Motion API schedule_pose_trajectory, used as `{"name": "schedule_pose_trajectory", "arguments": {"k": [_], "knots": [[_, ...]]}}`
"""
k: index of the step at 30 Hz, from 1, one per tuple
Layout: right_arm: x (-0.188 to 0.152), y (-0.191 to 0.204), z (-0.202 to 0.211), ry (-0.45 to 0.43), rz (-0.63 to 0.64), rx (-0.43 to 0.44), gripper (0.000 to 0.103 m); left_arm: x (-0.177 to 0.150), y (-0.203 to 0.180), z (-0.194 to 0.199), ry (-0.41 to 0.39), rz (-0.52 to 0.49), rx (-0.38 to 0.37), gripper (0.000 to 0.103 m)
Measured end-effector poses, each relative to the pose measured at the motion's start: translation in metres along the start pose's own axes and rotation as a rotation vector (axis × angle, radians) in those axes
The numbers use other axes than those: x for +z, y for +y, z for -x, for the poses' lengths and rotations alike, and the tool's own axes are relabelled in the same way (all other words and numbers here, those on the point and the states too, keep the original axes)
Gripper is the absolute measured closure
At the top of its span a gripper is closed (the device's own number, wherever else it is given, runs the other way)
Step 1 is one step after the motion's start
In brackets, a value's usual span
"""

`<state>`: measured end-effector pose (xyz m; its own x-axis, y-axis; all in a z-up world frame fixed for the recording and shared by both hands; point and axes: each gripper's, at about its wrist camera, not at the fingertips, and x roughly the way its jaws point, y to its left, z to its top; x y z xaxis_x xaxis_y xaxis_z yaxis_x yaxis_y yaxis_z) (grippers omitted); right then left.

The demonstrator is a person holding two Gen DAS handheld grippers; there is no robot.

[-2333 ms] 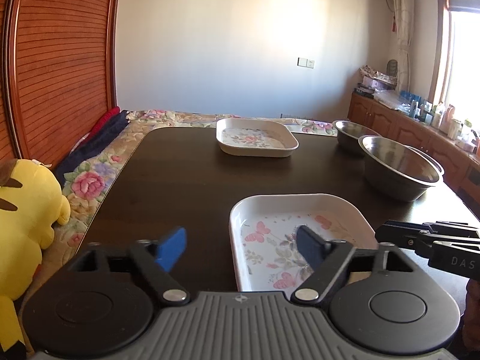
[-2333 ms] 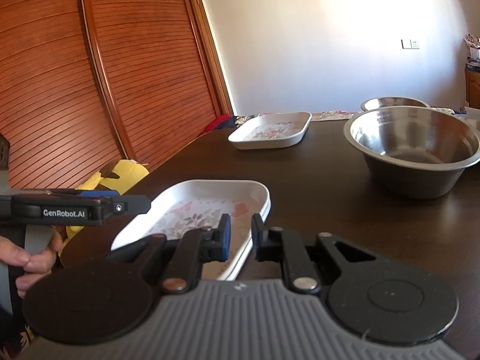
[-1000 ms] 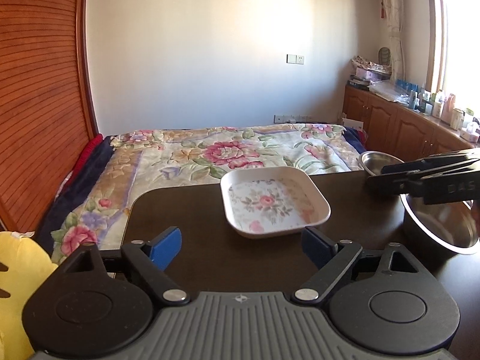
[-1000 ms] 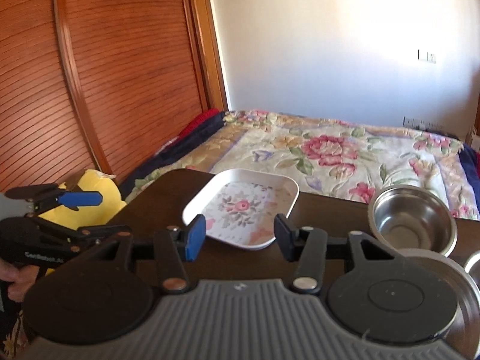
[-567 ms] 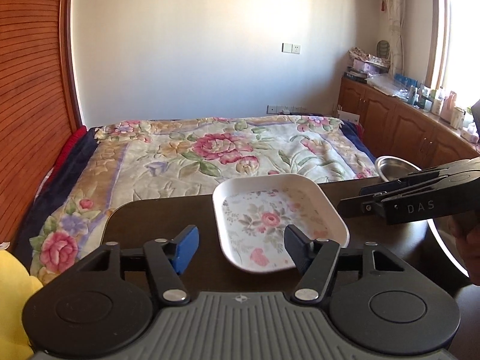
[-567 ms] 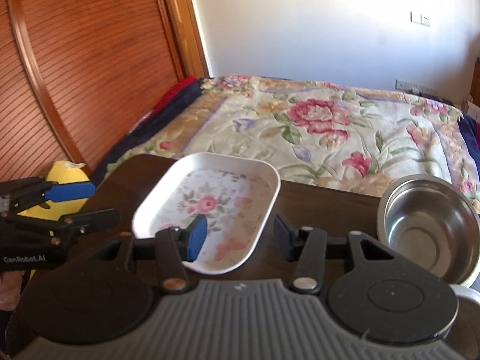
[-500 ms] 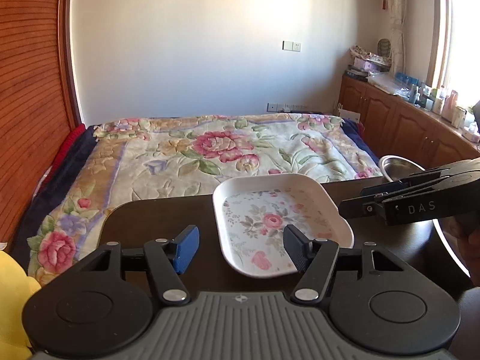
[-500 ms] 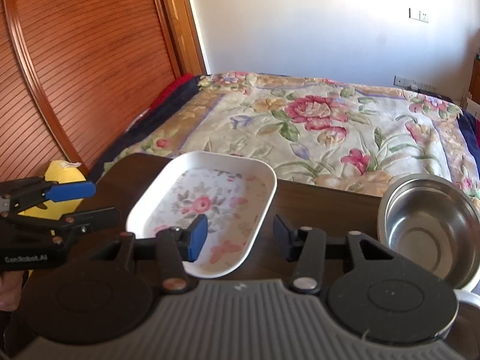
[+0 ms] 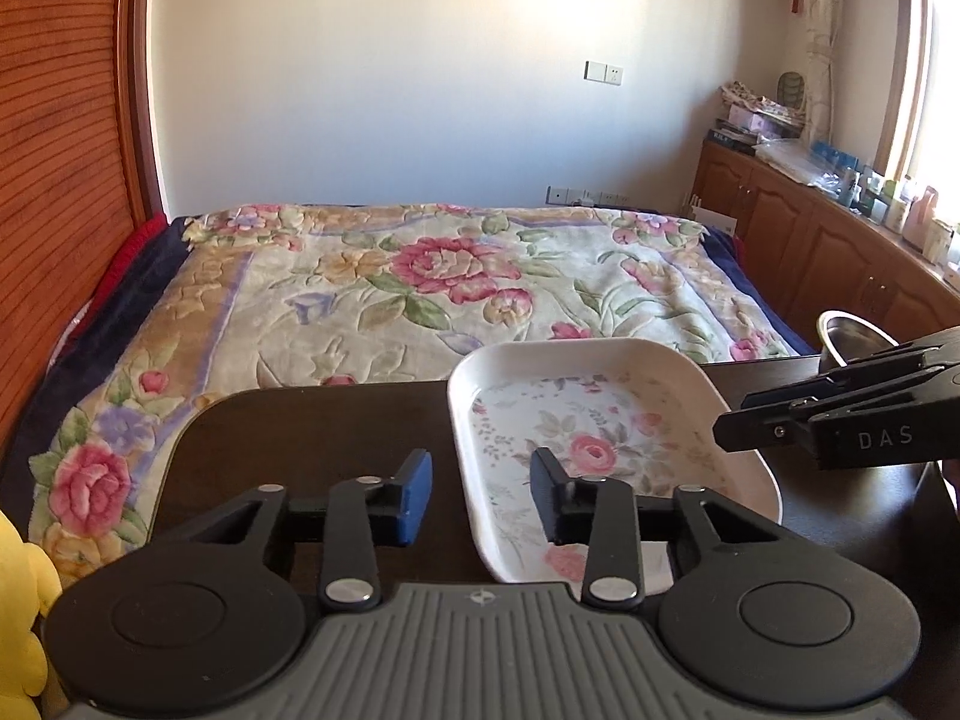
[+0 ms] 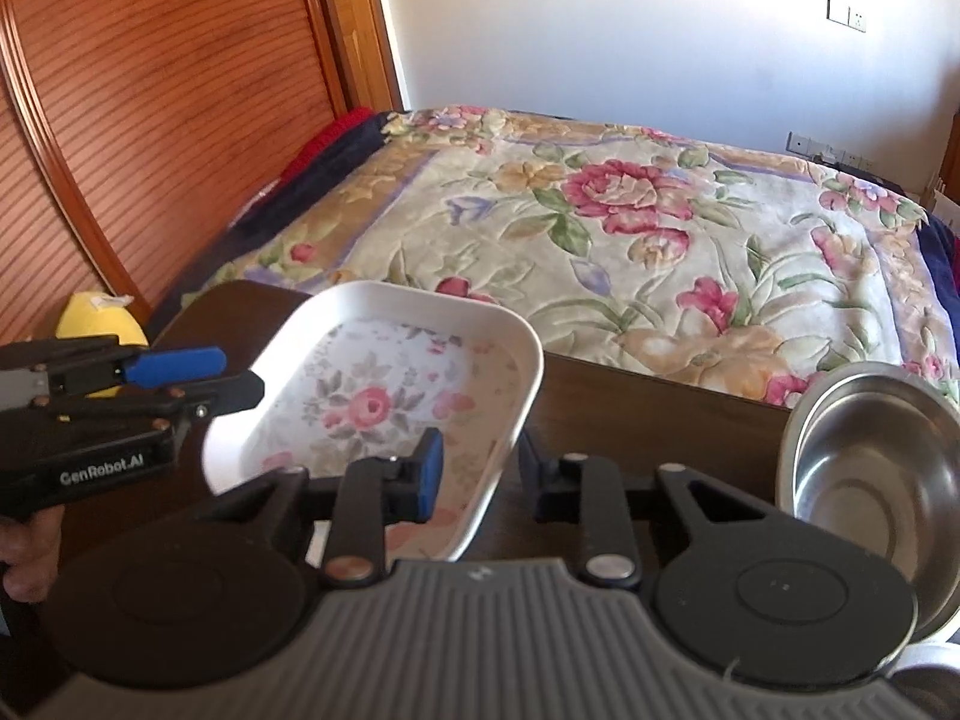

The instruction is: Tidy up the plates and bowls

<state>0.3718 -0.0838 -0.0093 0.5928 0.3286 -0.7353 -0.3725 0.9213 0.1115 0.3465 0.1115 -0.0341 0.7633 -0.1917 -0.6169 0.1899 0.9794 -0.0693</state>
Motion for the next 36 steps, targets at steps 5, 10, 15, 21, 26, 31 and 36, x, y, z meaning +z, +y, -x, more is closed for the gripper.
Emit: {"name": "schedule_pose_trajectory", "arguments": {"k": [5, 10, 15, 21, 26, 31, 36], "knots": [[0.004, -0.007, -0.007, 0.026, -0.012, -0.015, 0.076, -0.001, 0.002, -0.007, 0.015, 0.007, -0.005, 0.071], [0.007, -0.006, -0.011, 0.053, 0.001, -0.015, 0.08, -0.003, 0.004, -0.012, 0.03, 0.017, -0.011, 0.079], [0.007, -0.003, -0.017, 0.091, 0.023, -0.007, 0.081, -0.006, 0.005, -0.015, 0.041, 0.022, -0.009, 0.084], [0.008, 0.0, -0.022, 0.127, 0.041, 0.008, 0.082, -0.008, 0.007, -0.016, 0.049, 0.037, -0.019, 0.085], [0.01, -0.003, -0.022, 0.139, 0.023, 0.032, 0.088, -0.009, 0.011, -0.015, 0.06, 0.067, -0.039, 0.088], [0.007, -0.004, -0.019, 0.139, 0.007, 0.063, 0.09, -0.01, 0.013, -0.009, 0.075, 0.093, -0.038, 0.088], [0.003, -0.001, -0.008, 0.119, -0.002, 0.096, 0.09, -0.015, 0.014, 0.008, 0.066, 0.101, -0.038, 0.088]]}}
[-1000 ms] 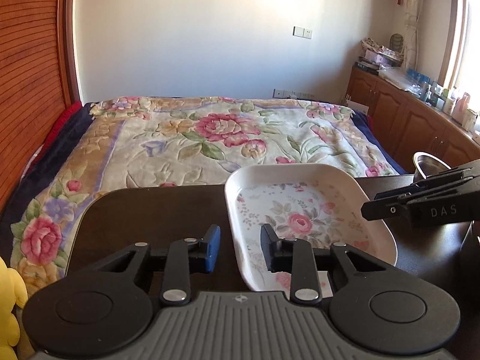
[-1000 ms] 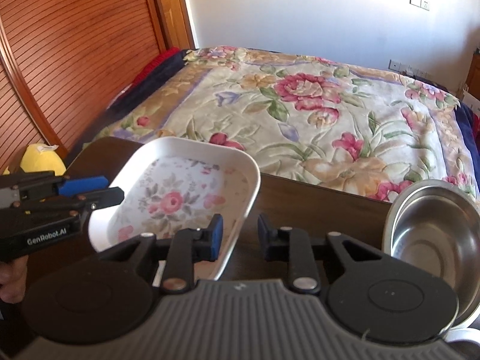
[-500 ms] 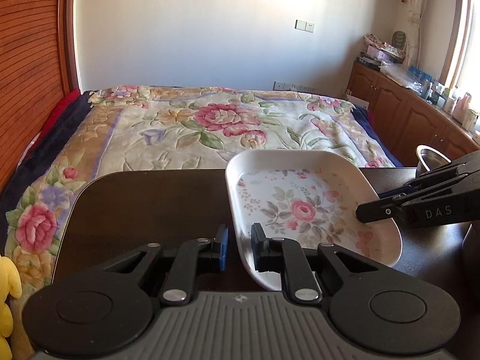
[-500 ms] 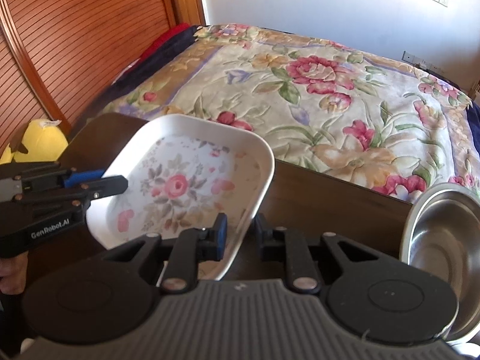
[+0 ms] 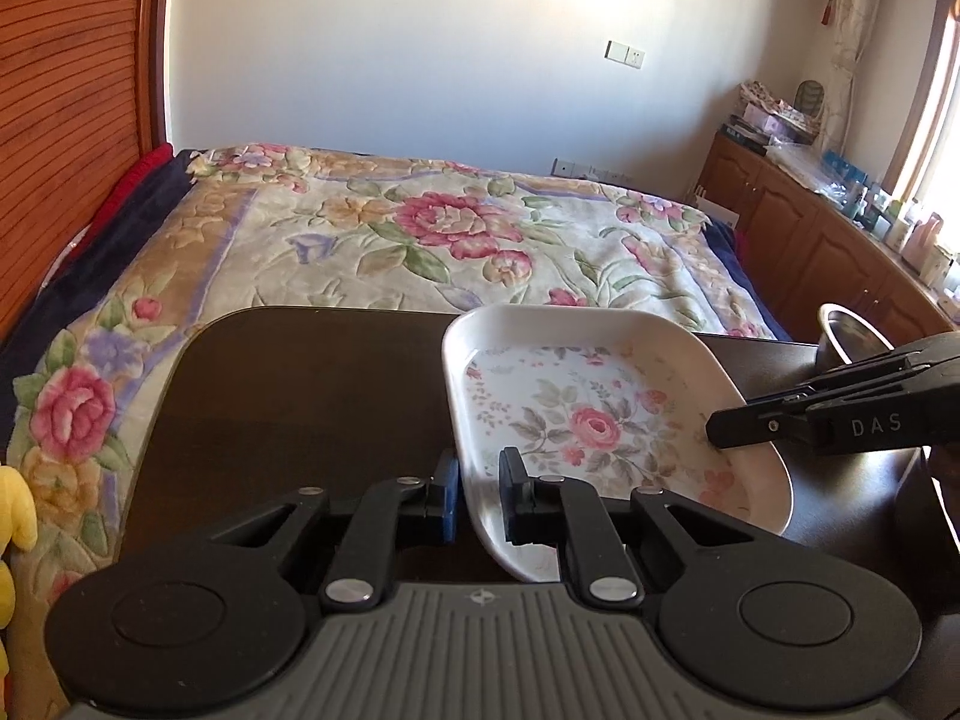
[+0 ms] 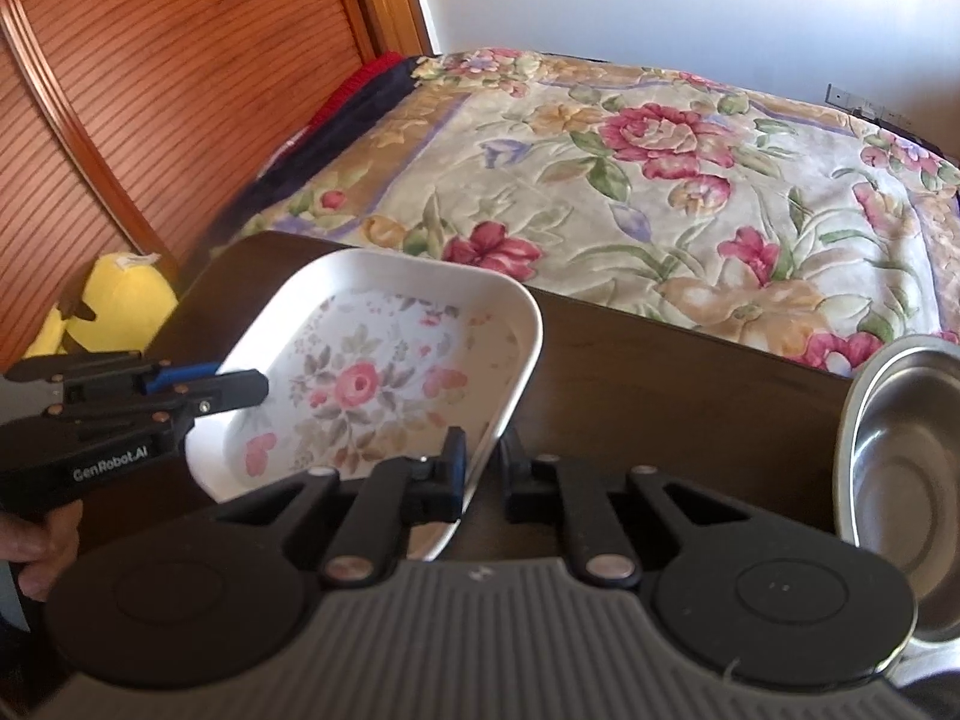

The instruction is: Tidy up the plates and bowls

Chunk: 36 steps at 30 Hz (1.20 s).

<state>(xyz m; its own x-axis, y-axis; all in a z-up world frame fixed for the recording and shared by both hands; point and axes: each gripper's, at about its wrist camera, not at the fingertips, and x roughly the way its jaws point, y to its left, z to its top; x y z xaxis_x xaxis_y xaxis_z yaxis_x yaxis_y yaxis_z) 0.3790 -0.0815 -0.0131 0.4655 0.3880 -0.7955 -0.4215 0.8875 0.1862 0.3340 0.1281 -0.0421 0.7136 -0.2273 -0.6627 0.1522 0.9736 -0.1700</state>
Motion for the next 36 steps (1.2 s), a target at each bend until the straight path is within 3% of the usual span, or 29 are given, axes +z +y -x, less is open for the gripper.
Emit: {"name": "schedule_pose_trajectory", "arguments": {"k": [11, 36], "knots": [[-0.02, 0.013, 0.033, -0.071, -0.017, 0.066, 0.09, -0.014, -0.01, 0.056, -0.067, -0.013, 0.01, 0.088], [-0.091, 0.03, 0.105, -0.187, 0.004, 0.103, 0.09, -0.075, -0.053, 0.139, -0.128, -0.045, 0.011, 0.088]]}}
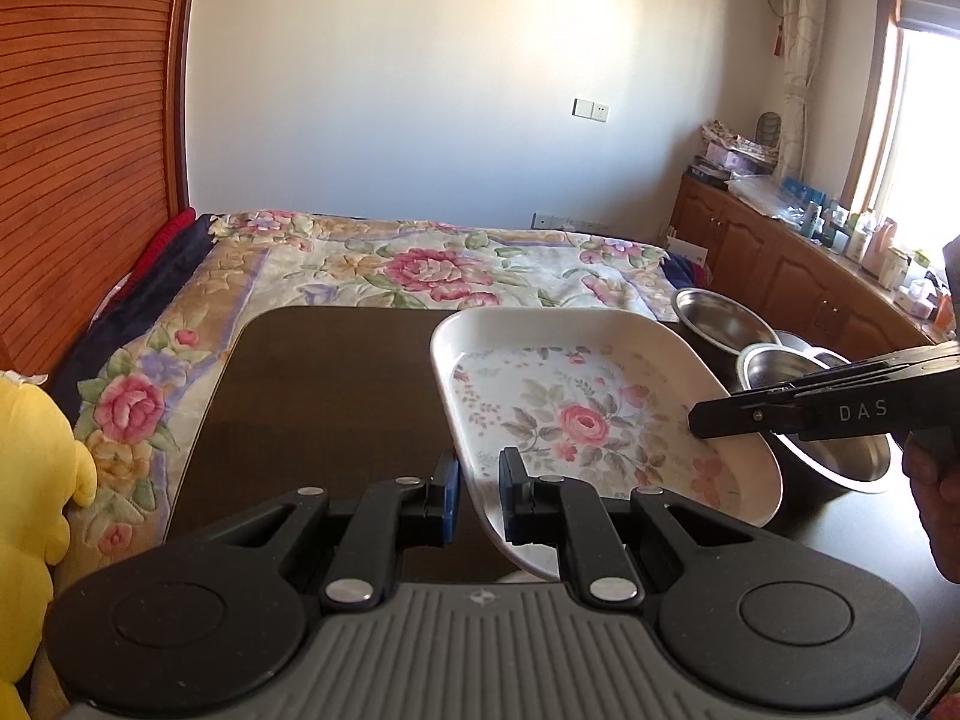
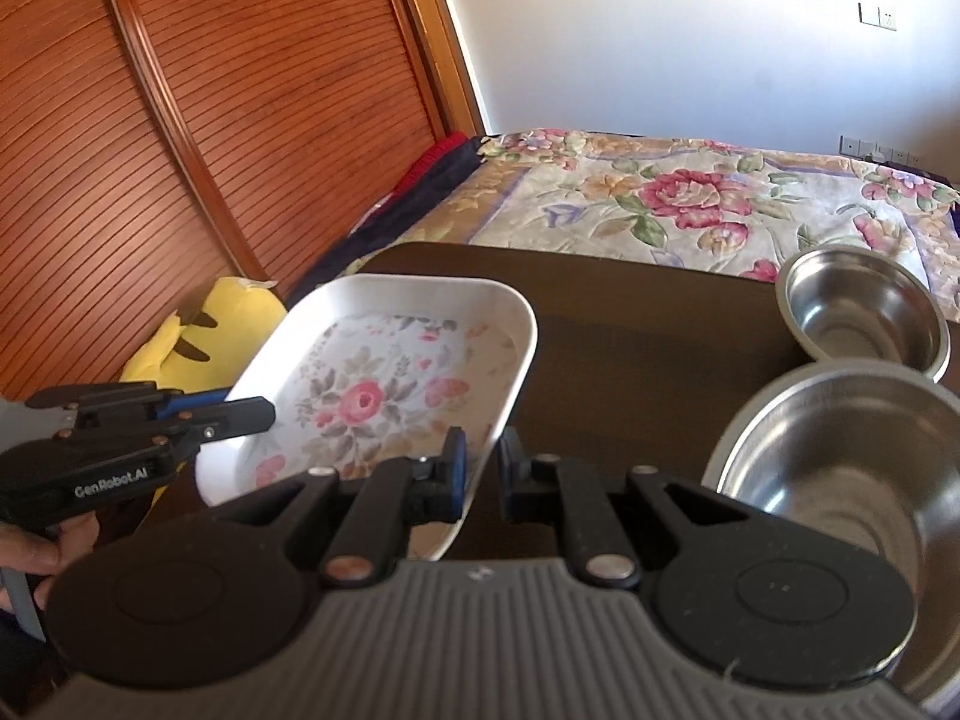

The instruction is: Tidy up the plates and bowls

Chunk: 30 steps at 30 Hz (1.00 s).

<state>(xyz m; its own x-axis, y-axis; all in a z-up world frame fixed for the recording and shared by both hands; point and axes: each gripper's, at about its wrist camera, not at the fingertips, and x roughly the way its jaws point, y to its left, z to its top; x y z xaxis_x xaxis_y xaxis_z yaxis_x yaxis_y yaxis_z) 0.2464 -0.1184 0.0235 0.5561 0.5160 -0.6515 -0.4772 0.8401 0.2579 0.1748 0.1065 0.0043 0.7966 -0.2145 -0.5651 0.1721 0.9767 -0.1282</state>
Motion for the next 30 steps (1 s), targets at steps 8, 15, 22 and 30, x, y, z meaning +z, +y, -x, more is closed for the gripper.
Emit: {"name": "schedule_pose_trajectory", "arguments": {"k": [8, 15, 22, 30], "knots": [[-0.025, 0.006, 0.02, -0.021, 0.0, 0.013, 0.09, -0.024, -0.01, 0.021, -0.005, 0.008, -0.012, 0.088], [-0.049, 0.013, 0.033, -0.047, 0.004, 0.01, 0.09, -0.045, -0.018, 0.034, 0.003, 0.007, -0.018, 0.088], [-0.064, 0.013, 0.04, -0.06, -0.01, 0.017, 0.09, -0.06, -0.021, 0.043, 0.017, 0.009, -0.032, 0.088], [-0.081, 0.018, 0.039, -0.063, -0.001, 0.031, 0.09, -0.078, -0.022, 0.048, 0.022, -0.003, -0.015, 0.088]]}}
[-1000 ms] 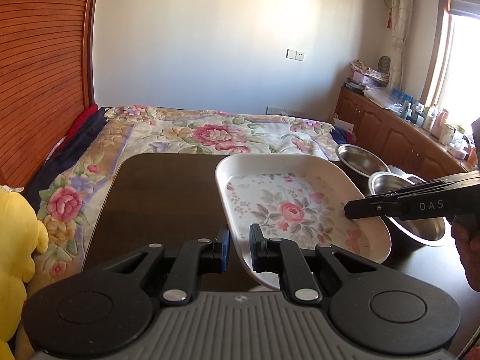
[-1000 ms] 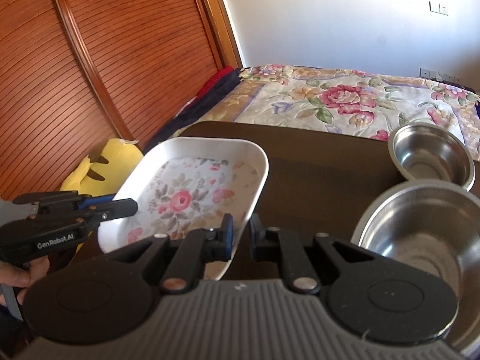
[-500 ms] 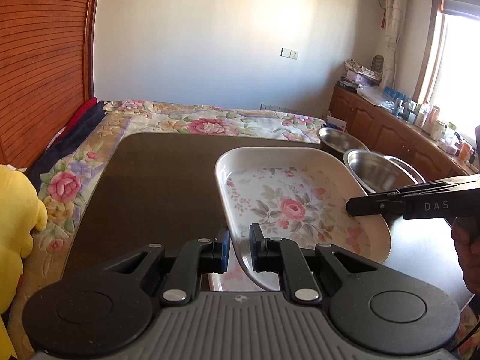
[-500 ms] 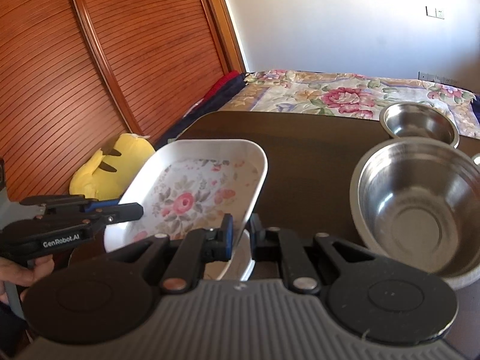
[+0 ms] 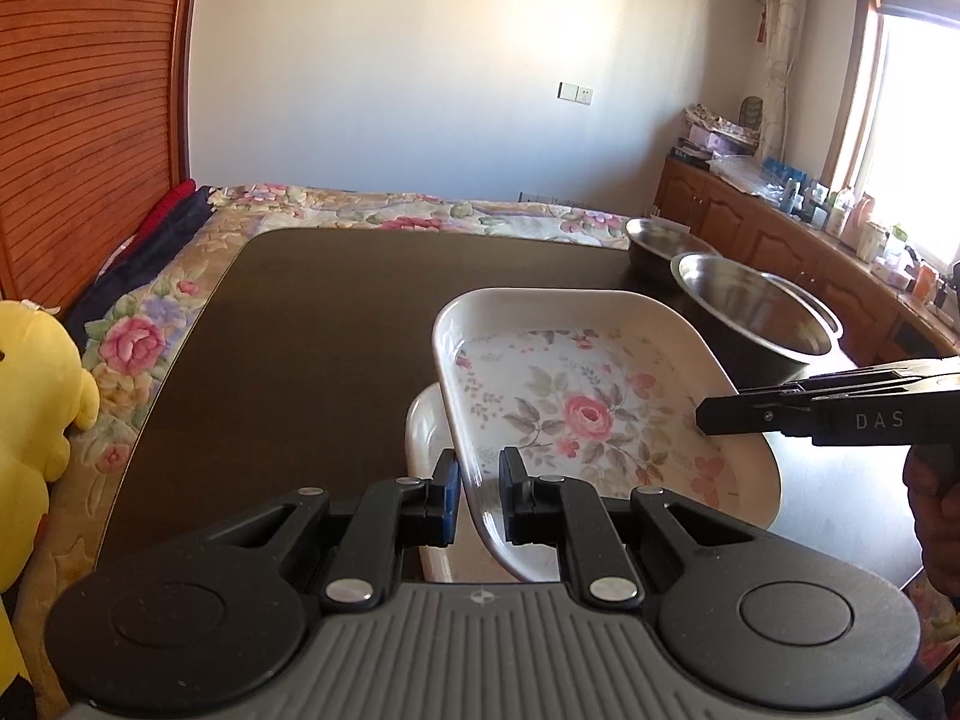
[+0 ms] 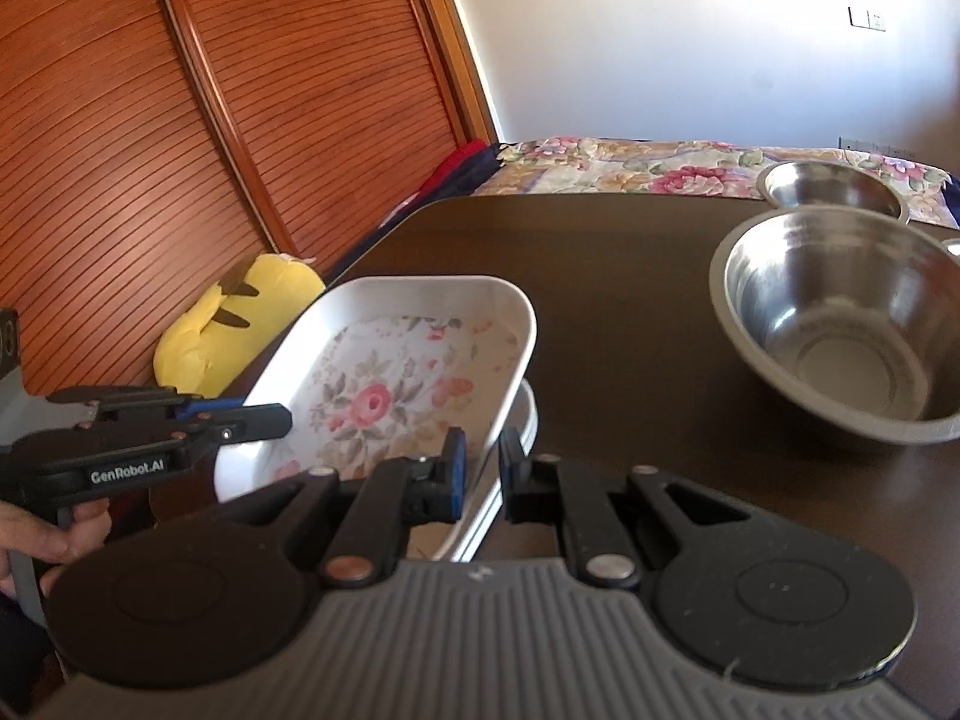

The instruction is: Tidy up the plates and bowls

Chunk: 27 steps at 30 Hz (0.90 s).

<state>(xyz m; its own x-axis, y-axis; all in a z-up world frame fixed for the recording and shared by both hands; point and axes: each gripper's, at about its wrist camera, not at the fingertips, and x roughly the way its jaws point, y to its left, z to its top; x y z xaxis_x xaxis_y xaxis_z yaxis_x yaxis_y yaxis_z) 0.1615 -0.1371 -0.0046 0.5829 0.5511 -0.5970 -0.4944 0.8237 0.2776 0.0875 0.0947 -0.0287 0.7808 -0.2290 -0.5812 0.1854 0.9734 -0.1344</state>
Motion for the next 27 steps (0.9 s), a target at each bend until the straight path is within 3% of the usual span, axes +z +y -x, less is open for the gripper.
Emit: {"name": "schedule_pose_trajectory", "arguments": {"k": [11, 27], "knots": [[-0.01, 0.001, -0.001, -0.025, -0.01, 0.004, 0.089, -0.012, 0.002, -0.002, 0.012, 0.005, 0.012, 0.088], [-0.031, 0.011, 0.005, -0.151, -0.022, -0.028, 0.085, -0.015, 0.006, -0.005, 0.001, 0.038, 0.001, 0.088]]}}
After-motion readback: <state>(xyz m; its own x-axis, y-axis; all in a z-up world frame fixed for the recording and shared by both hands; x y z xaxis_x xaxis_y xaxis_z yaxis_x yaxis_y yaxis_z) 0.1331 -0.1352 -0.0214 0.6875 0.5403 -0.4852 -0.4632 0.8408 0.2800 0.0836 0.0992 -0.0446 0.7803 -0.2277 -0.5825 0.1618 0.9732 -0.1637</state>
